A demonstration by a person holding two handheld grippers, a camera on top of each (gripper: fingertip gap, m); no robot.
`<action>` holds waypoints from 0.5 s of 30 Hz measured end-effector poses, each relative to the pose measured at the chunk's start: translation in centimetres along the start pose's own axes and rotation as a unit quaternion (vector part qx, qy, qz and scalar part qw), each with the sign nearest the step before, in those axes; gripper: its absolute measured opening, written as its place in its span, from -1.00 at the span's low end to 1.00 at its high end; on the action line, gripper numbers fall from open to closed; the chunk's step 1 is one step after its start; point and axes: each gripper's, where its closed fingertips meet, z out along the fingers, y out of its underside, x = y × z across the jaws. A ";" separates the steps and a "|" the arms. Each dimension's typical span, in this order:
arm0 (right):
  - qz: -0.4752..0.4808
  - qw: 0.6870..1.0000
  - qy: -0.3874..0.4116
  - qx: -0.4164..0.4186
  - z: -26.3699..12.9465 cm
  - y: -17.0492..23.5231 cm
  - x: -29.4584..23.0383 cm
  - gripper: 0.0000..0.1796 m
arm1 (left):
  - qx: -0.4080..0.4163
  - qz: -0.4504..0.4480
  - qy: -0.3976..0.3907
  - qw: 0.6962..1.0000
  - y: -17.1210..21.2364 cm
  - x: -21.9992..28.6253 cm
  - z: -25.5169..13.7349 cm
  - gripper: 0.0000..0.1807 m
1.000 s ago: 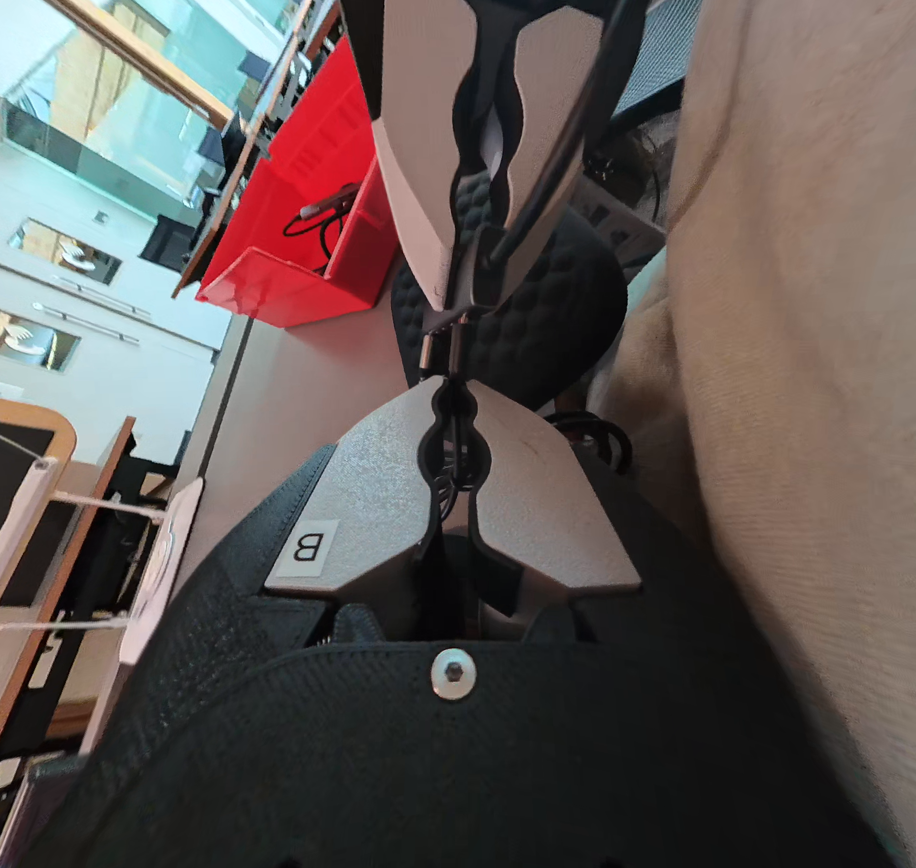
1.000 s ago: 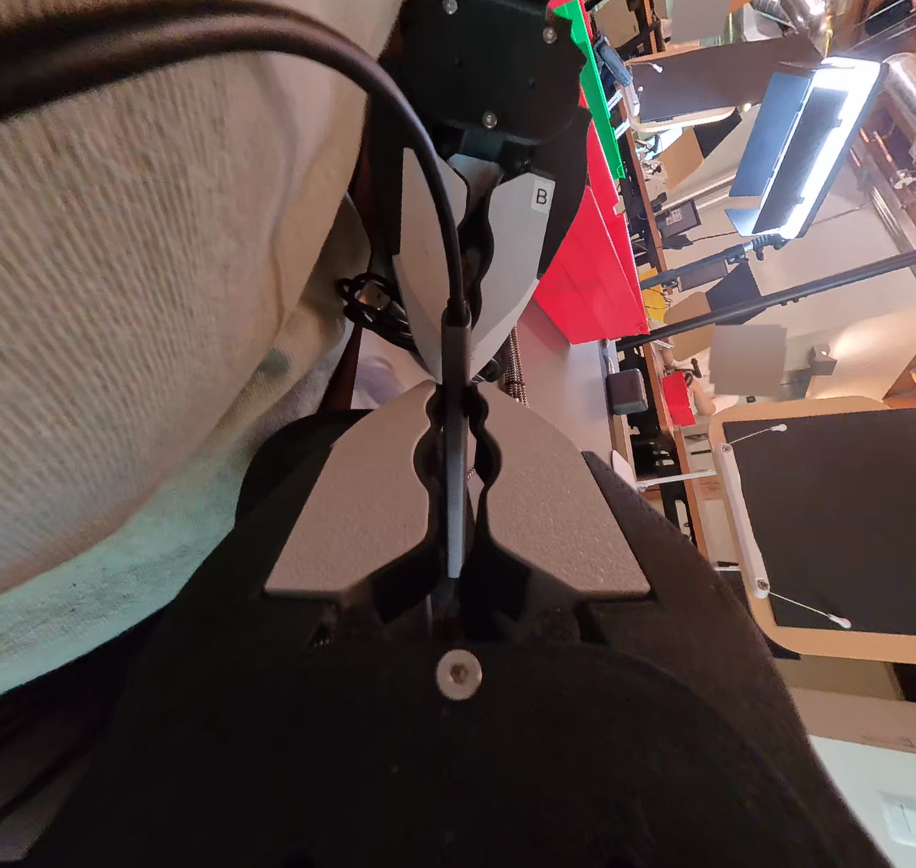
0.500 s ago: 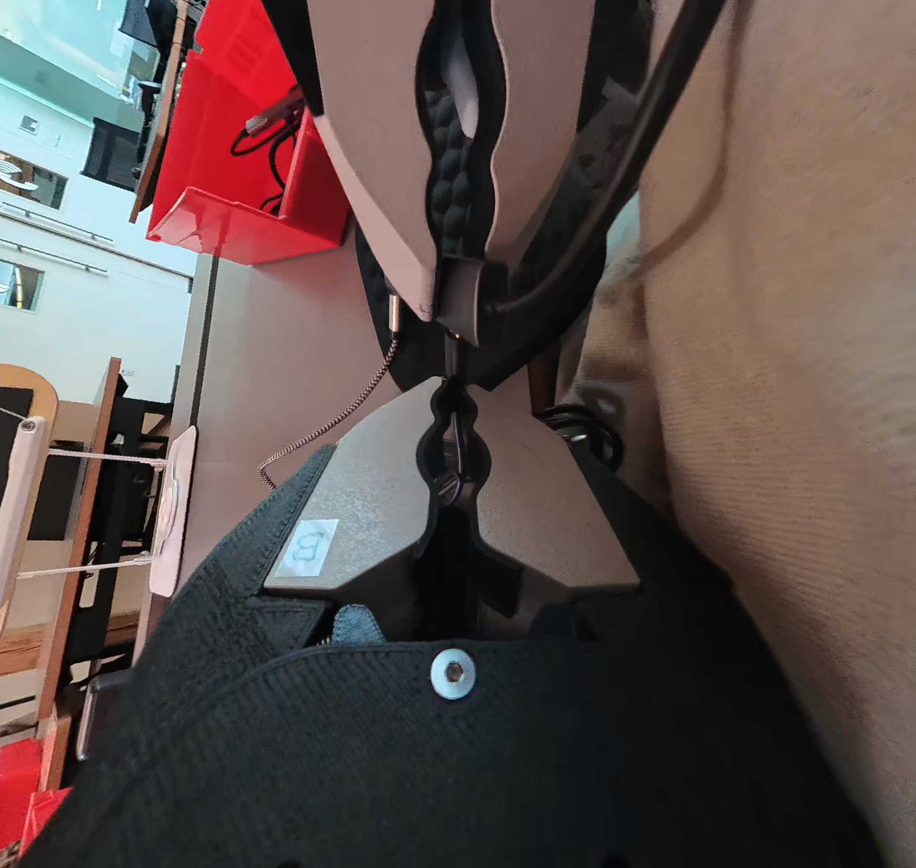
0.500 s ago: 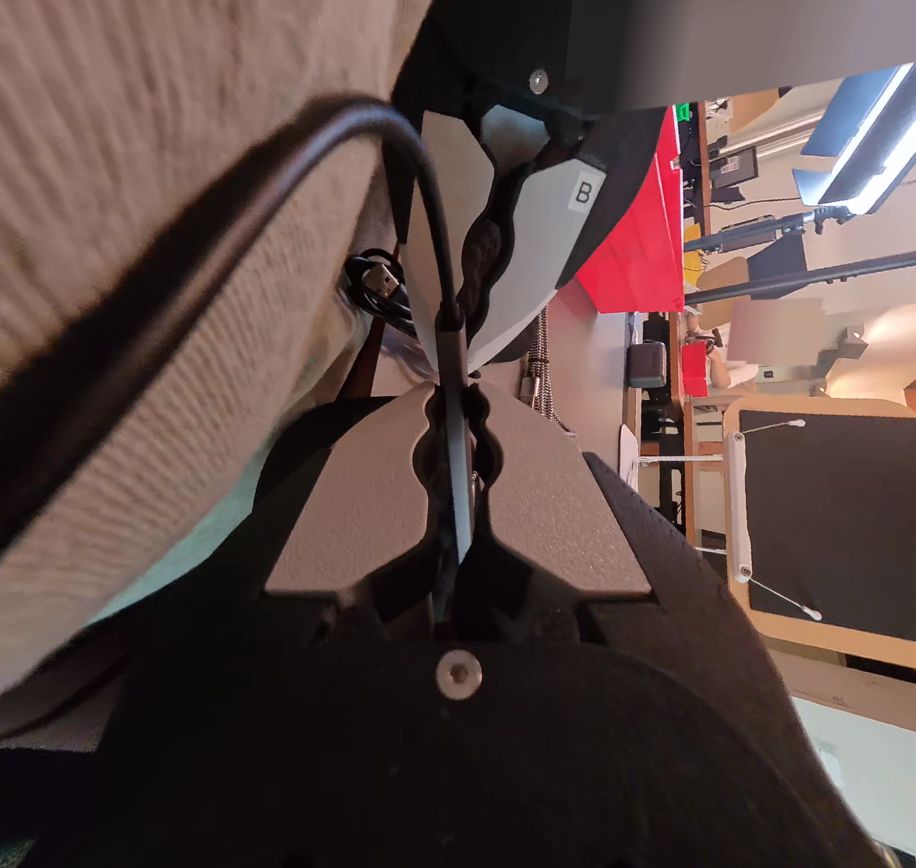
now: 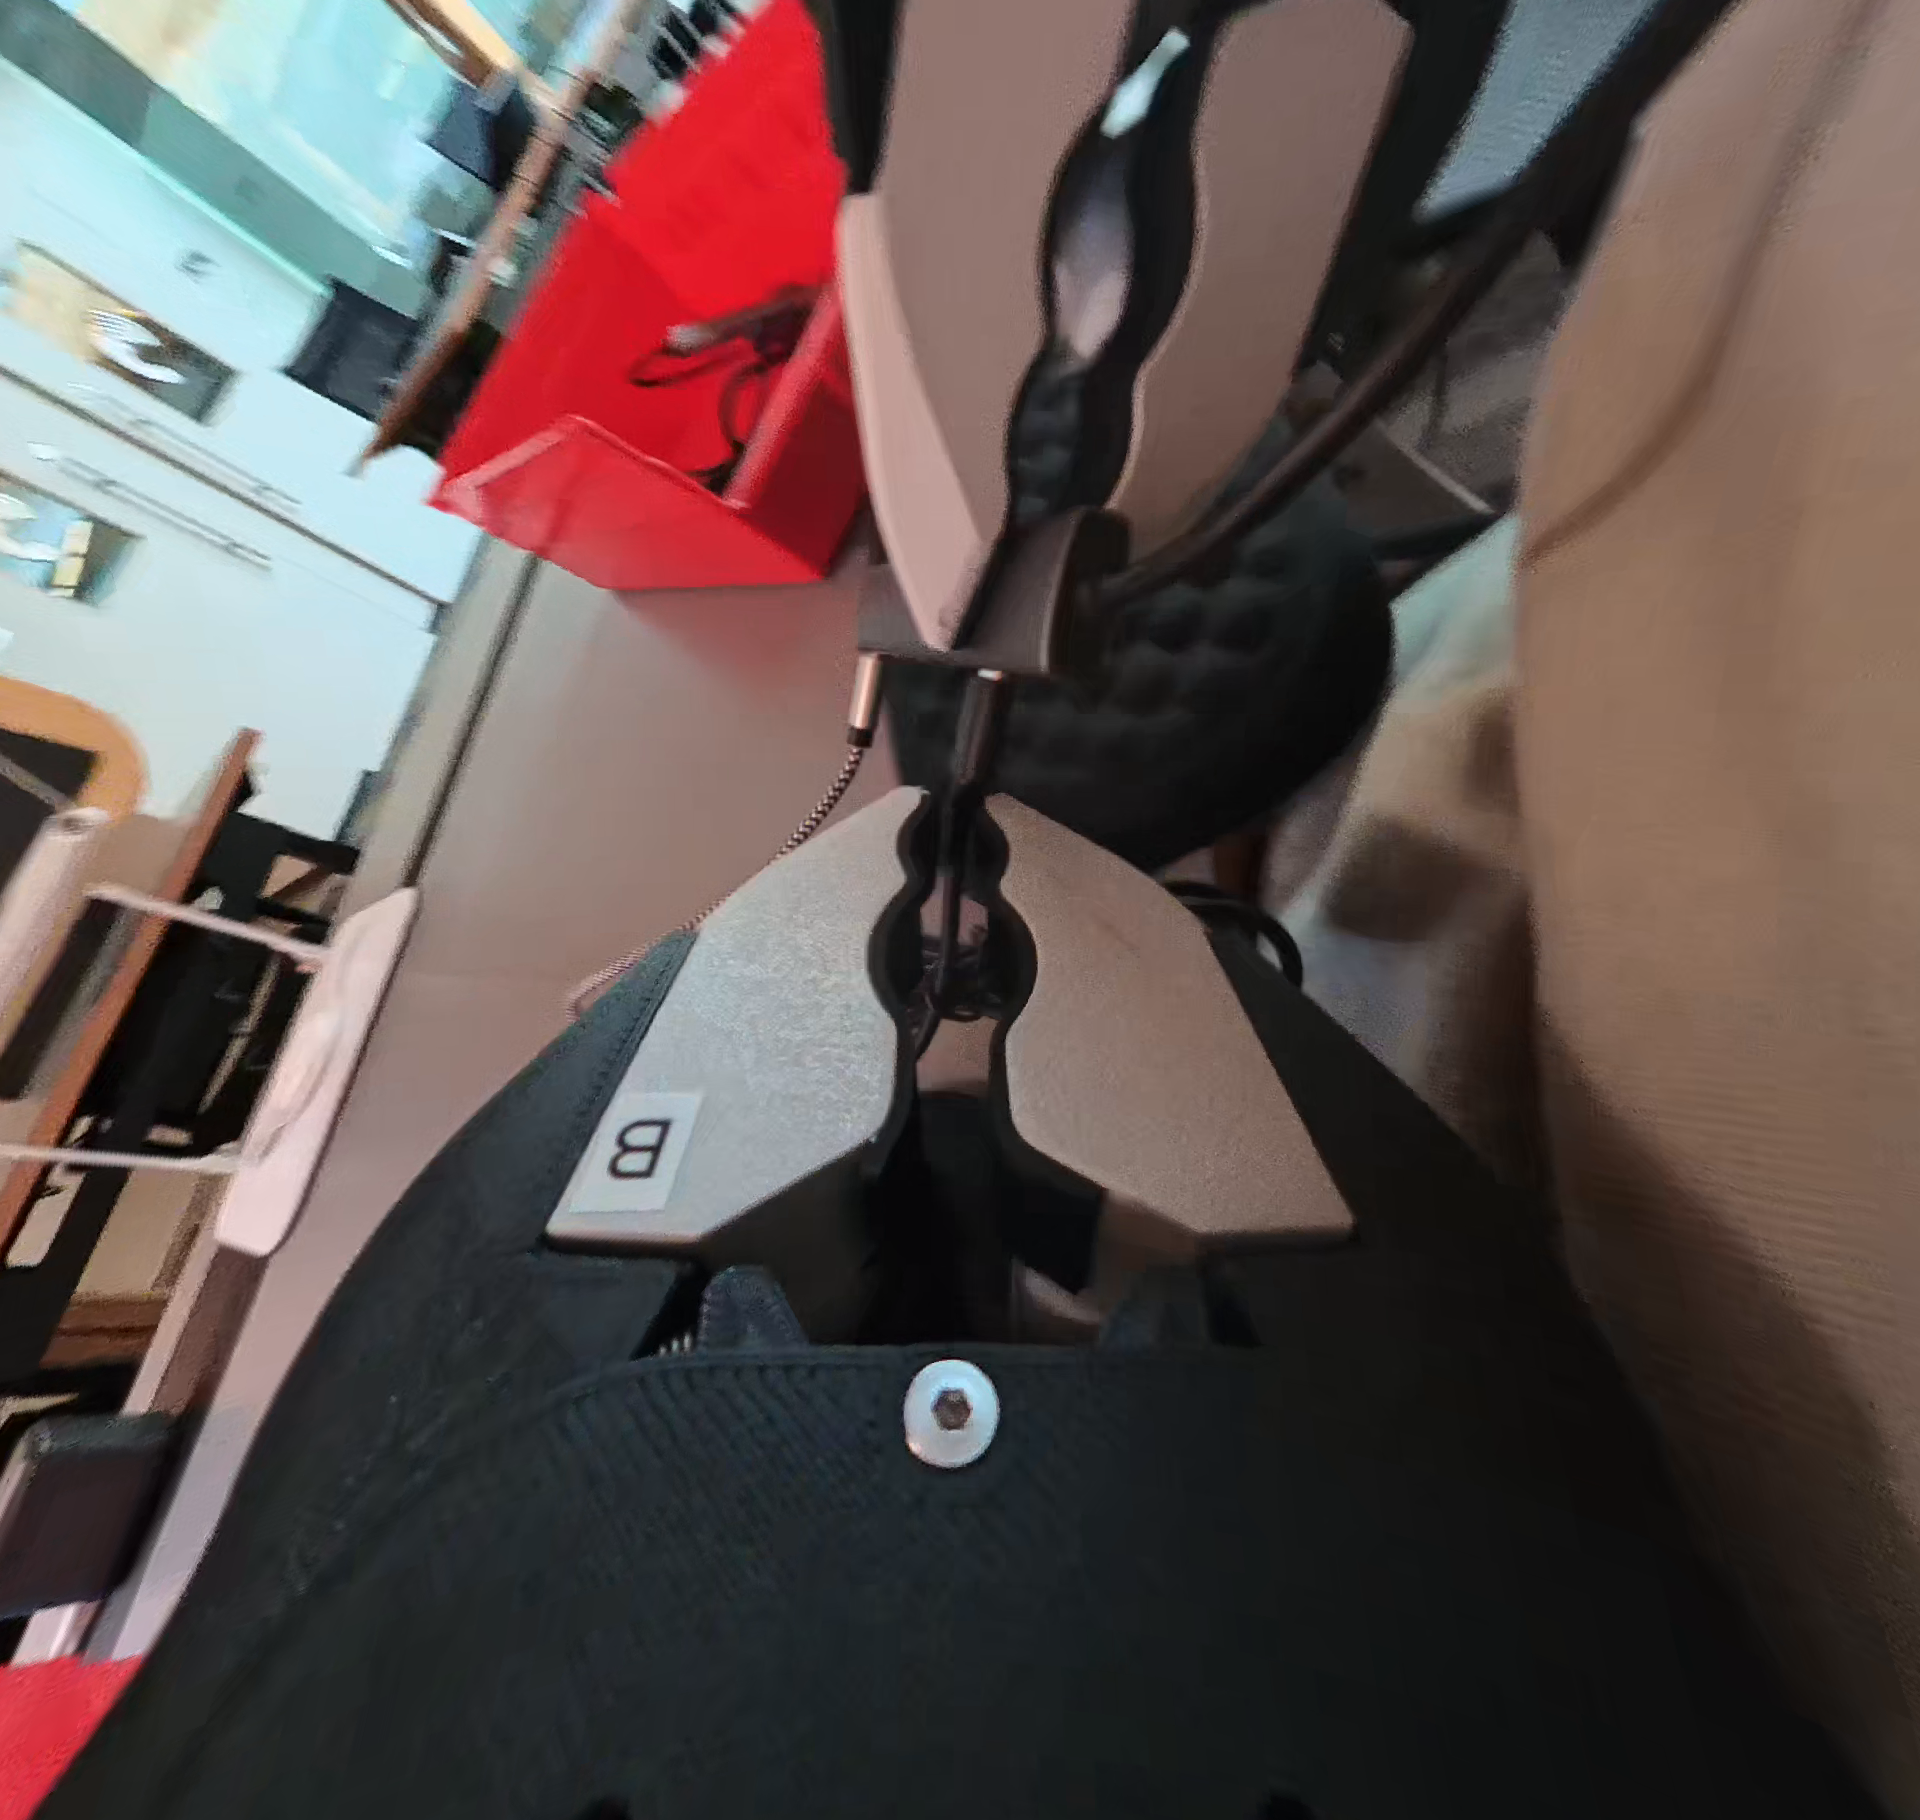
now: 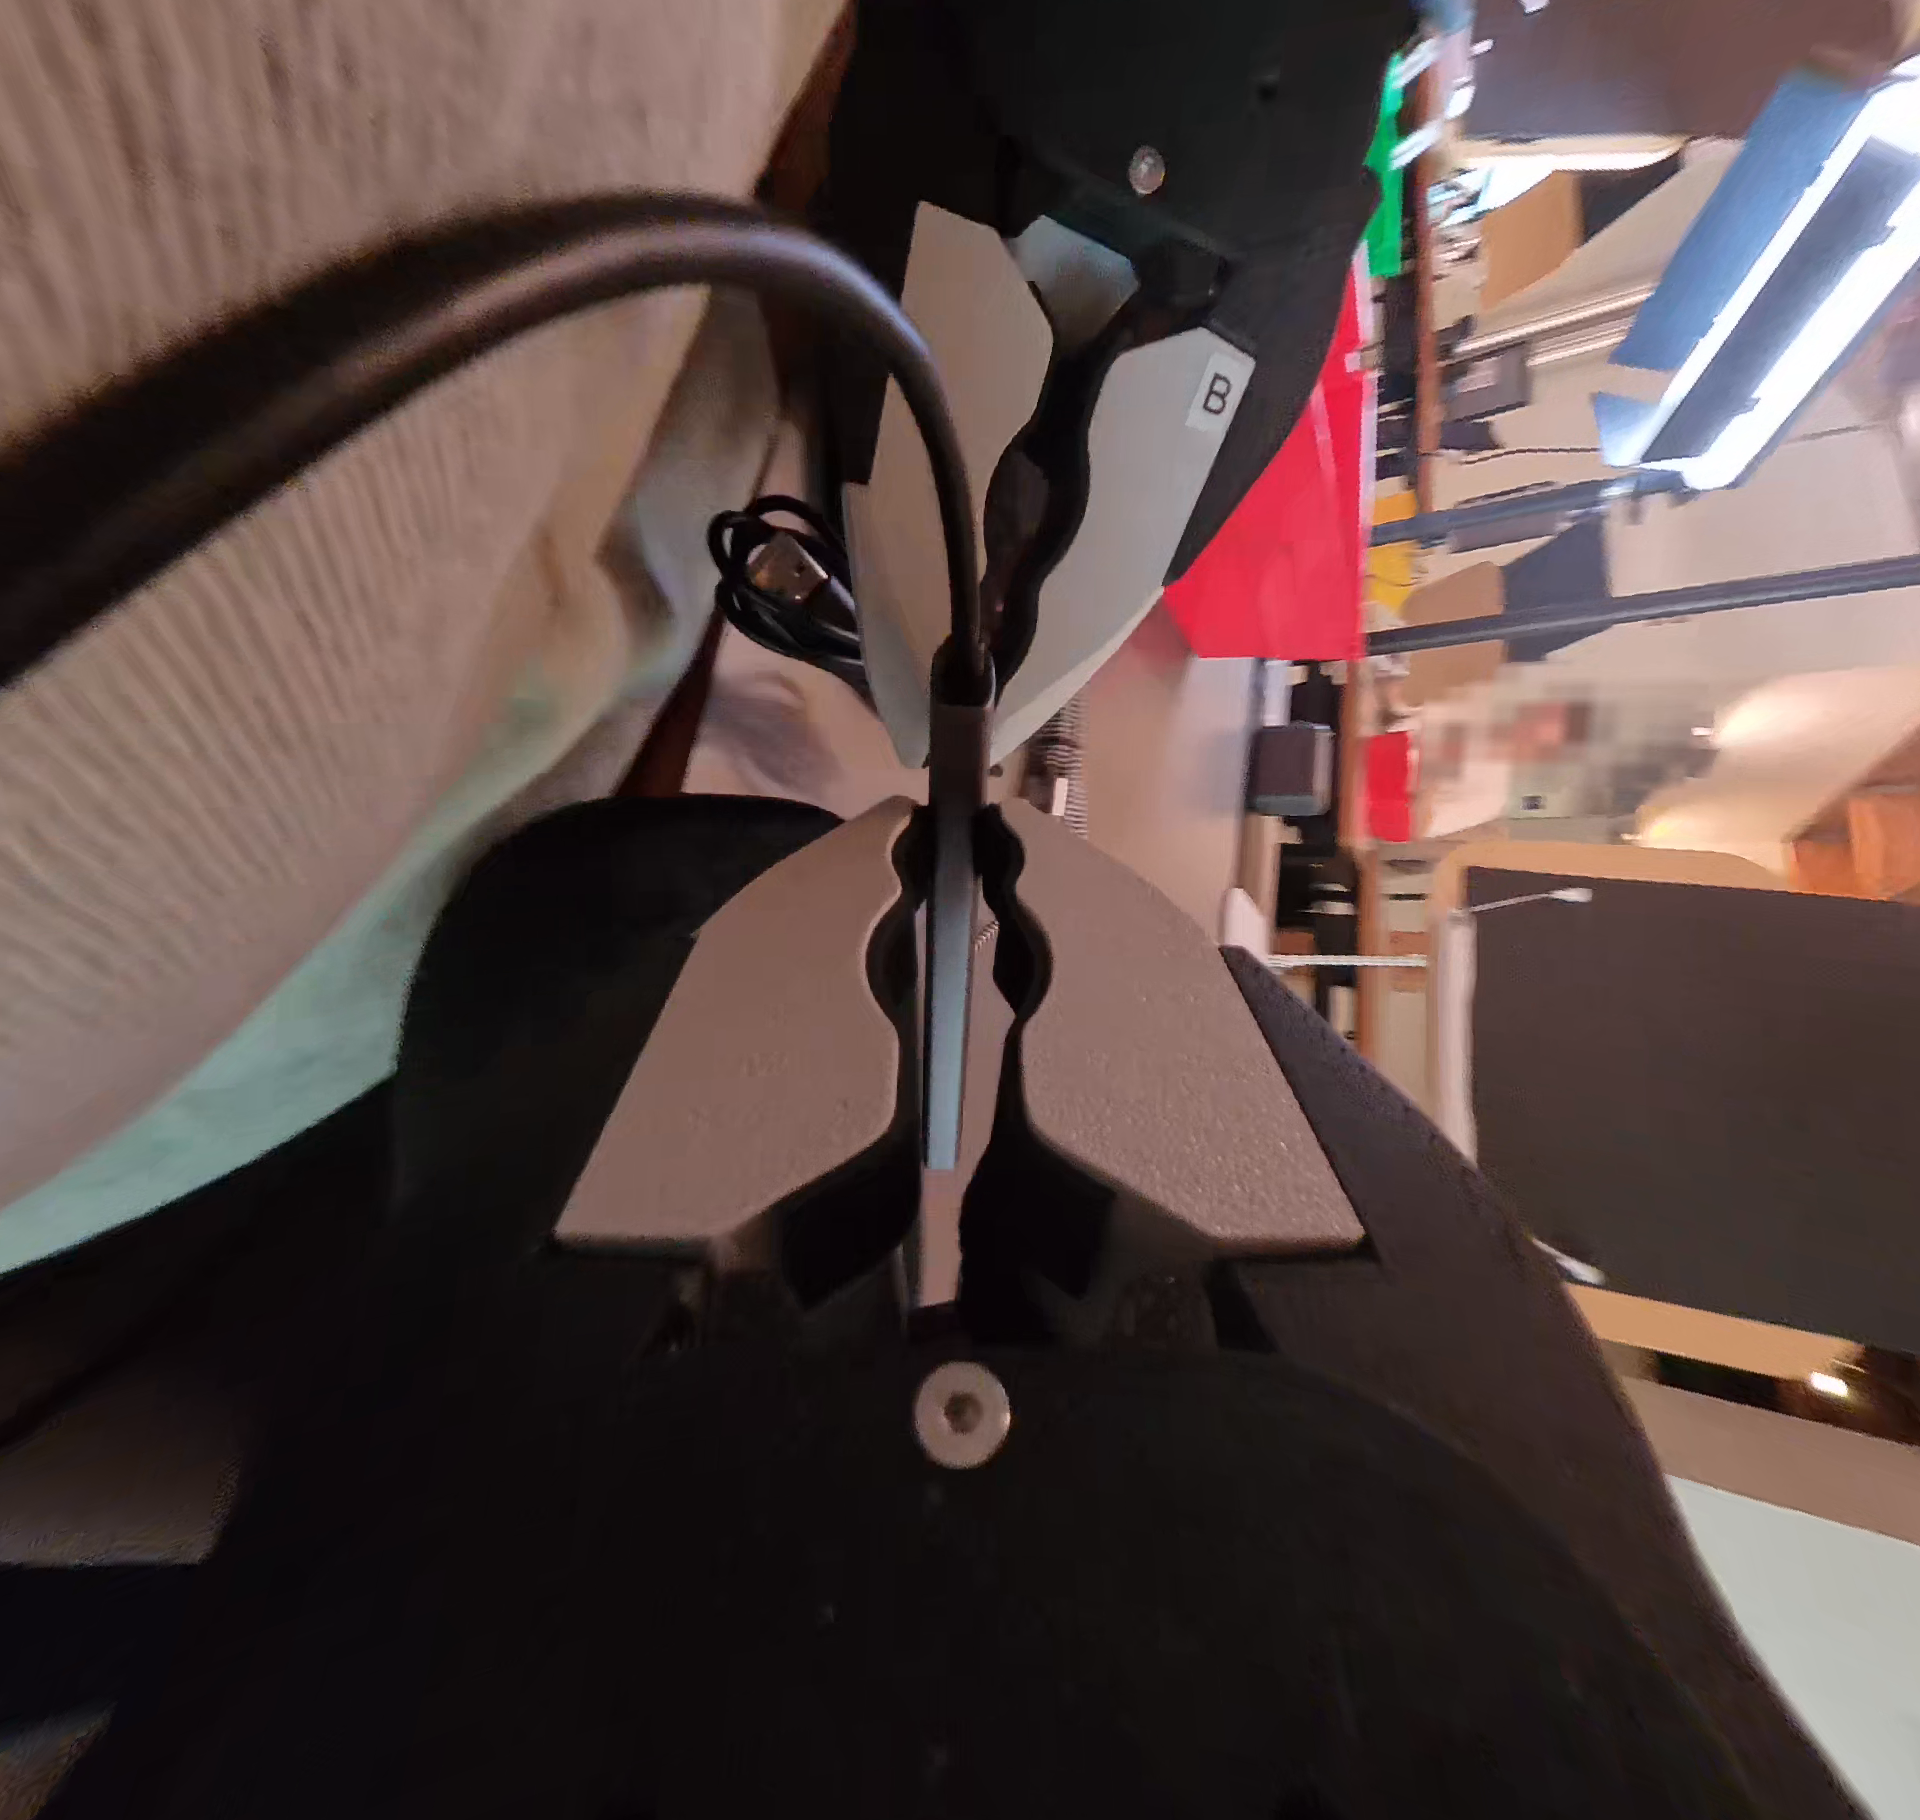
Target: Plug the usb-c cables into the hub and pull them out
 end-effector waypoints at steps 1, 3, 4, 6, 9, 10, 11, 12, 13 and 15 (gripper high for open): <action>-0.011 1.000 0.021 0.001 -0.2 -0.1 0.8 -0.89 | 0.020 -0.012 -0.026 0.999 -0.5 -1.1 -0.3 -0.85; -0.014 0.998 0.059 0.005 -0.8 -0.3 2.7 -0.89 | 0.069 -0.052 -0.081 0.993 -1.4 -3.6 -1.4 -0.68; -0.013 0.996 0.084 0.003 -1.3 -0.2 3.9 -0.89 | 0.099 -0.075 -0.117 0.985 -1.7 -5.2 -2.2 -0.63; -0.017 0.990 0.138 0.000 -2.3 0.1 6.6 -0.89 | 0.181 -0.134 -0.192 0.955 -2.1 -8.6 -4.6 -0.54; -0.028 0.974 0.226 -0.008 -4.3 0.7 11.0 -0.90 | 0.289 -0.222 -0.271 0.891 -1.3 -12.2 -8.0 -0.45; -0.029 0.965 0.259 -0.010 -5.1 0.9 12.7 -0.90 | 0.307 -0.239 -0.285 0.876 -0.7 -12.9 -8.6 -0.41; -0.031 0.956 0.291 -0.013 -6.0 1.1 14.3 -0.90 | 0.317 -0.249 -0.297 0.866 -0.1 -13.3 -9.0 -0.39; -0.036 0.947 0.320 -0.016 -6.9 1.3 15.9 -0.90 | 0.320 -0.250 -0.307 0.861 0.5 -13.5 -9.0 -0.37; -0.041 0.937 0.347 -0.023 -7.7 1.6 17.4 -0.90 | 0.318 -0.250 -0.311 0.860 1.0 -13.6 -8.8 -0.37; -0.051 0.915 0.398 -0.039 -9.5 2.1 20.4 -0.90 | 0.319 -0.277 -0.292 0.858 1.2 -13.6 -8.4 -0.34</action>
